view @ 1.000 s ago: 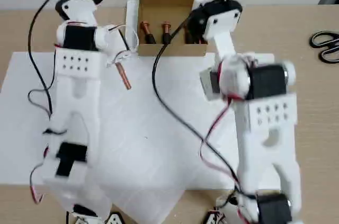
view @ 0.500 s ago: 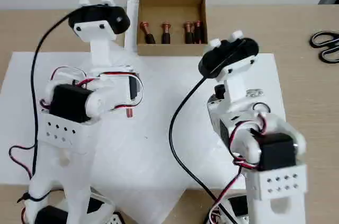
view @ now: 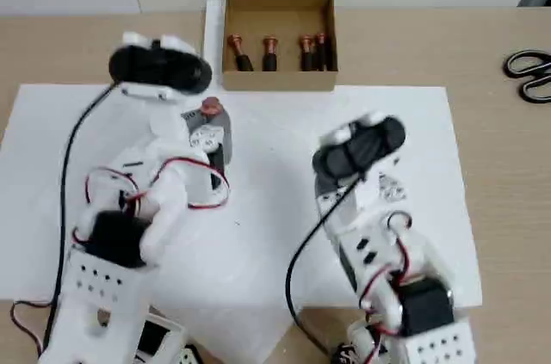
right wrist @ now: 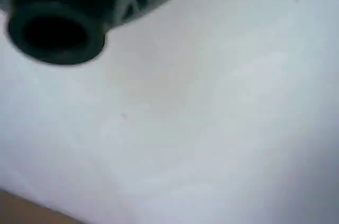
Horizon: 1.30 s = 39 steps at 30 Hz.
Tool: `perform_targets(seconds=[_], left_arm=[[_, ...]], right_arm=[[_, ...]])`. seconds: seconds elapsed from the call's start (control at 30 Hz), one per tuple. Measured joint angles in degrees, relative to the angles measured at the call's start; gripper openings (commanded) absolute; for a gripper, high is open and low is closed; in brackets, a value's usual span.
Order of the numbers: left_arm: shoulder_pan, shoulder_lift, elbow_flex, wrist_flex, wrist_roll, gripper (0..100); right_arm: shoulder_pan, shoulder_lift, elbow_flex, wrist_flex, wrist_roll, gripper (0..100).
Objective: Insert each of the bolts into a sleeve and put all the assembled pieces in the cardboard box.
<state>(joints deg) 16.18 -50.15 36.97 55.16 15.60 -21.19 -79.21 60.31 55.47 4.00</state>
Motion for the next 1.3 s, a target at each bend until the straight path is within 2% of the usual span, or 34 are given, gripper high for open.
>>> perform_targets(seconds=[0.17, 0.33, 0.43, 0.53, 0.63, 0.83, 1.3], left_arm=[[6.51, -5.63, 6.33, -6.59, 0.35, 1], [8.00, -6.86, 6.42, -9.14, 5.89, 1], [8.44, -6.95, 6.51, -11.43, 7.56, 1], [9.41, -6.95, 6.51, -13.63, 8.09, 1], [11.96, -6.95, 7.03, -13.89, 8.09, 1], [13.63, -6.95, 9.14, -14.24, 8.09, 1], [15.21, -6.95, 13.27, -18.11, 8.09, 1]], right_arm=[[-3.52, -12.84, 13.36, -6.68, 0.00, 0.4], [-3.87, -23.12, 23.21, -8.44, -0.18, 0.4], [-4.22, -23.38, 23.56, -8.62, -0.18, 0.4], [-7.47, -23.38, 24.18, -8.62, -0.18, 0.4], [-9.58, -23.38, 24.26, -8.62, -2.64, 0.4], [-10.20, -23.38, 24.26, -8.62, -7.21, 0.4], [-11.60, -23.38, 24.26, -8.62, -7.56, 0.4]])
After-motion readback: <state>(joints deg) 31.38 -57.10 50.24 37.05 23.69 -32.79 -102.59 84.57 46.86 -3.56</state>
